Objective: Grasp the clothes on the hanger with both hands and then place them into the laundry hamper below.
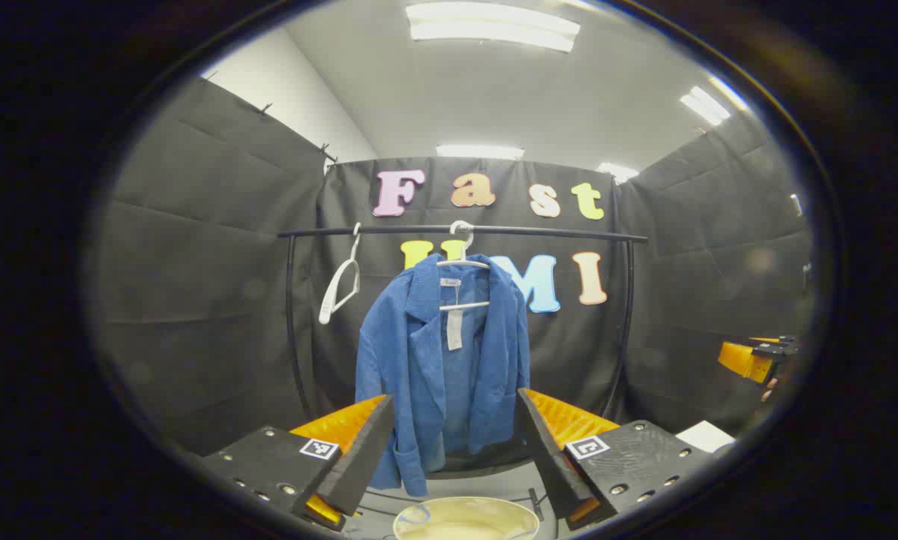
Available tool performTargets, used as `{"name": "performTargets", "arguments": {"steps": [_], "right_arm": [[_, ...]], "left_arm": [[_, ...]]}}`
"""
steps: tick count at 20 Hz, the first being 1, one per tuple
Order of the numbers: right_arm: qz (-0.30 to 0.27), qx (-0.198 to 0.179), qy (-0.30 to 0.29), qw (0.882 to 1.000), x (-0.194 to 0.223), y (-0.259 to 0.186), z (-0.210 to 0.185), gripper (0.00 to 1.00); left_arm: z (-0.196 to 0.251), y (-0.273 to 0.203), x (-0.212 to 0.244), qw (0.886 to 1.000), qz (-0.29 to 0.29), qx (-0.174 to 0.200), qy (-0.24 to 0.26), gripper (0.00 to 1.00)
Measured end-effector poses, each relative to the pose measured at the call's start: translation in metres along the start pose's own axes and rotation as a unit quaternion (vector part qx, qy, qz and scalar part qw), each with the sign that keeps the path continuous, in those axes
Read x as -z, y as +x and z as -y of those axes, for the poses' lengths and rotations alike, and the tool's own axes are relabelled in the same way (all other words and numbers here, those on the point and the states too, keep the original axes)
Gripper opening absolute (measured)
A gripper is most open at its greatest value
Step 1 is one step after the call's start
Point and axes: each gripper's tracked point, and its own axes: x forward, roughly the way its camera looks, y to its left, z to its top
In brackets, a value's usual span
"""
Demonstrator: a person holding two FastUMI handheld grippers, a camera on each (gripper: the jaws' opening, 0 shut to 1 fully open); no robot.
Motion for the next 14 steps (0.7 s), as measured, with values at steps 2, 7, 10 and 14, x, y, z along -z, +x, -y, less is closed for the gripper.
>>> {"name": "performTargets", "arguments": {"steps": [2,7,10,14], "right_arm": [[0.003,-0.003,-0.003,1.0,-0.003,-0.002,-0.005,0.94],[0.006,-0.019,-0.015,1.0,-0.009,-0.005,-0.02,0.95],[0.005,-0.027,-0.013,1.0,-0.012,0.004,-0.033,0.94],[0.005,-0.037,-0.021,0.999,-0.014,0.013,-0.045,0.94]], "left_arm": [[0.001,-0.003,0.006,1.0,-0.007,0.002,-0.001,0.93],[0.0,-0.004,0.02,0.999,-0.034,0.01,-0.018,0.97],[-0.007,-0.002,0.016,0.999,-0.026,0.005,-0.02,0.97],[-0.019,0.001,0.015,0.999,-0.022,-0.005,-0.026,0.97]]}}
